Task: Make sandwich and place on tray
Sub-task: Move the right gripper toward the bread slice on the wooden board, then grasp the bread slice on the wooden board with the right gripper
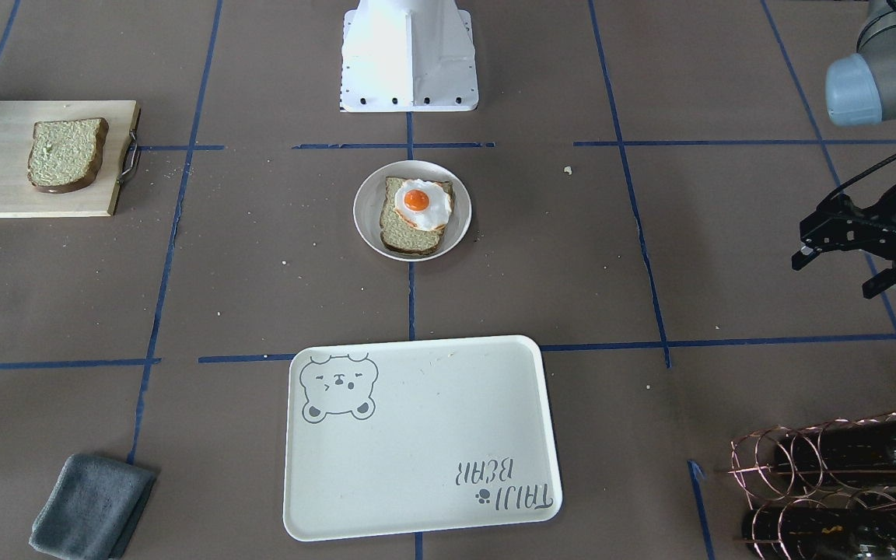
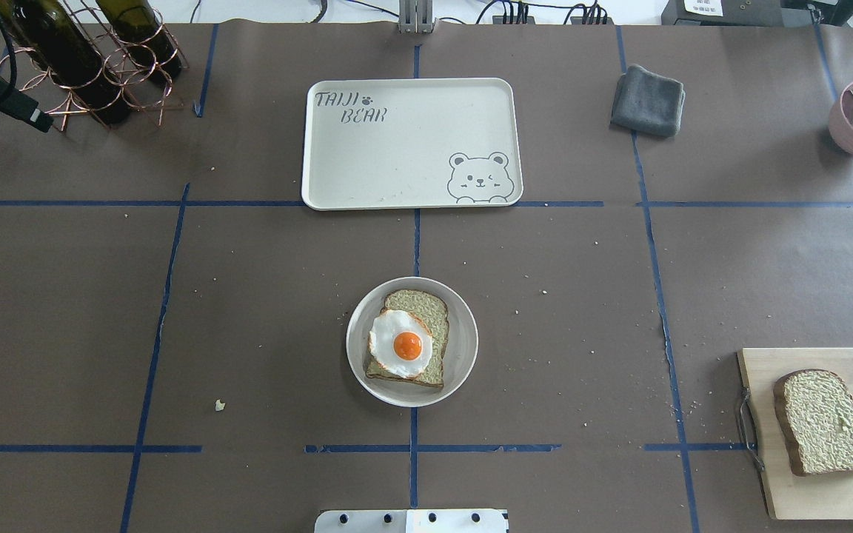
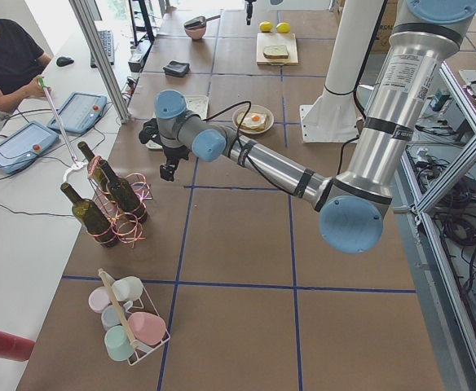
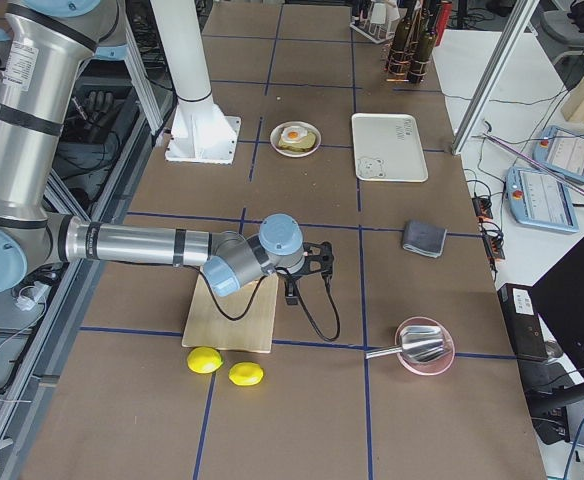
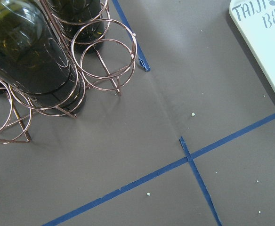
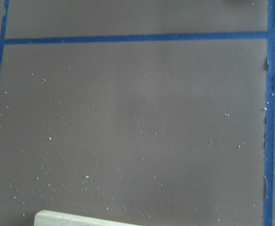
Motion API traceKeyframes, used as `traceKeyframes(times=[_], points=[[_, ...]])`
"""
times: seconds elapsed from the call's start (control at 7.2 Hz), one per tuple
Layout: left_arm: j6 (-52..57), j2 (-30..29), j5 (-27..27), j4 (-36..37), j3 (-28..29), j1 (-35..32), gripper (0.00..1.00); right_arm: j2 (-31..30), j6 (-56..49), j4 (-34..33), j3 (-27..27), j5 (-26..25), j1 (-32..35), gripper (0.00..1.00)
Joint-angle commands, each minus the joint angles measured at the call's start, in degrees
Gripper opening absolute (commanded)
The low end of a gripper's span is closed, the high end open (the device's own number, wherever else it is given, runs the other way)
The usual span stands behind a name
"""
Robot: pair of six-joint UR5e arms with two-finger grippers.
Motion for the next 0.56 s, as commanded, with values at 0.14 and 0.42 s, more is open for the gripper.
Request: traceKeyframes(times=[0.14, 0.42], points=[[-2.6, 0.0, 0.0, -0.4, -0.5, 0.2, 1.0, -9.9, 13.9, 7.7, 6.8, -9.9, -13.8, 0.99], [-3.9, 0.0, 0.0, -1.5, -1.0, 0.2, 1.0, -13.1, 27.2, 24.4, 1.8, -20.8, -28.2, 0.99]])
